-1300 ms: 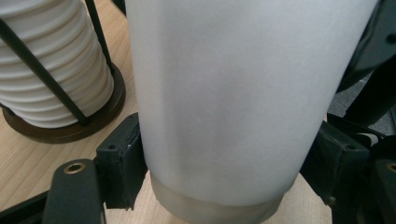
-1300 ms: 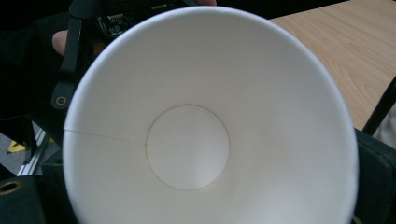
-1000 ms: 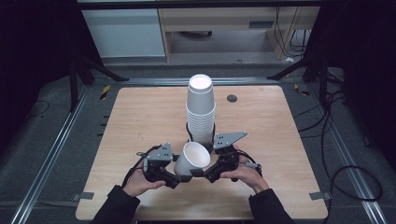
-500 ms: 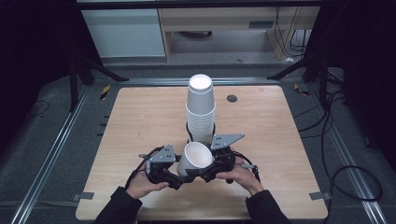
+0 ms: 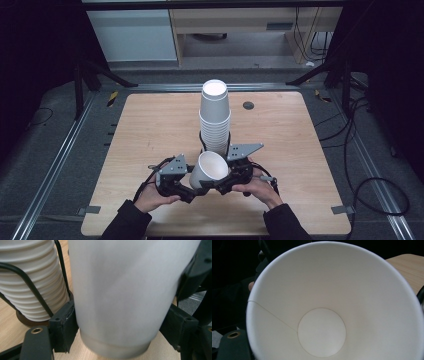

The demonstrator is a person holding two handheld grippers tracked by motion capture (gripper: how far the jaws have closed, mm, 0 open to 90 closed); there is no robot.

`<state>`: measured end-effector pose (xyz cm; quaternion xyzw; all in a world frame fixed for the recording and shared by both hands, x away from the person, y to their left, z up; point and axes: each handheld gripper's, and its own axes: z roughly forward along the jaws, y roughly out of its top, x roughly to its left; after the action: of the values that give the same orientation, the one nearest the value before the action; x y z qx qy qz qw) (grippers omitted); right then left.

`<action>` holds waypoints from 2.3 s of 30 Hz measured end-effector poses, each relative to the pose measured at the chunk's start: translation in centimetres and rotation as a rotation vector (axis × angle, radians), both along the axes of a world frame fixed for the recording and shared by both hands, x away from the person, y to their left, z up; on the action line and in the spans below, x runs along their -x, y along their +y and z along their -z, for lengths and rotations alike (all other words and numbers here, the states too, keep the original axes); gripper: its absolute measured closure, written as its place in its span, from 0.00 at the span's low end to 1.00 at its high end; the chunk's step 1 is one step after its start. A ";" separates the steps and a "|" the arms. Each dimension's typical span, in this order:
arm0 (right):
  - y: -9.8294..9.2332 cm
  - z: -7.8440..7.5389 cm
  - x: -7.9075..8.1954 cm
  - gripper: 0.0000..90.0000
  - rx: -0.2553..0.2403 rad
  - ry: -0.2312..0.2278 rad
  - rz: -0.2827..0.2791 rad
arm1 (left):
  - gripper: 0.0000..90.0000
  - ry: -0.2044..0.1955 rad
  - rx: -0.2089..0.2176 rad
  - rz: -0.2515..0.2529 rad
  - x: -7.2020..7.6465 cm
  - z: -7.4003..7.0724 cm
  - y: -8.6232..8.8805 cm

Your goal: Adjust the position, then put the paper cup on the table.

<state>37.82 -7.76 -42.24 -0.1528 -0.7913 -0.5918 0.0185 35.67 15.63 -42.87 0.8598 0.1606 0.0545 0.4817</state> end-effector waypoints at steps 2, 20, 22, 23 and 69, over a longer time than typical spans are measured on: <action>-0.3 -0.2 0.0 0.15 -0.004 -0.006 0.011 | 0.24 0.004 -0.008 -0.006 -0.1 0.1 0.1; -3.7 -1.7 0.0 0.15 0.026 -0.080 0.182 | 0.20 0.029 -0.053 -0.127 -1.2 0.7 2.3; -4.2 -1.8 0.0 0.15 0.039 -0.086 0.209 | 0.20 0.027 -0.059 -0.146 -1.3 0.7 2.5; -4.4 -1.9 0.0 0.15 0.040 -0.086 0.218 | 0.20 0.027 -0.059 -0.157 -1.4 0.8 2.7; -15.5 -2.4 -4.2 0.15 0.306 -0.119 0.951 | 0.17 0.038 -0.103 -0.475 -3.4 1.6 7.5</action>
<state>42.00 -23.25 -39.86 -0.4634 -0.7116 -0.4194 -0.3210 39.11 23.18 -44.43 0.8221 0.3645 0.1582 0.4077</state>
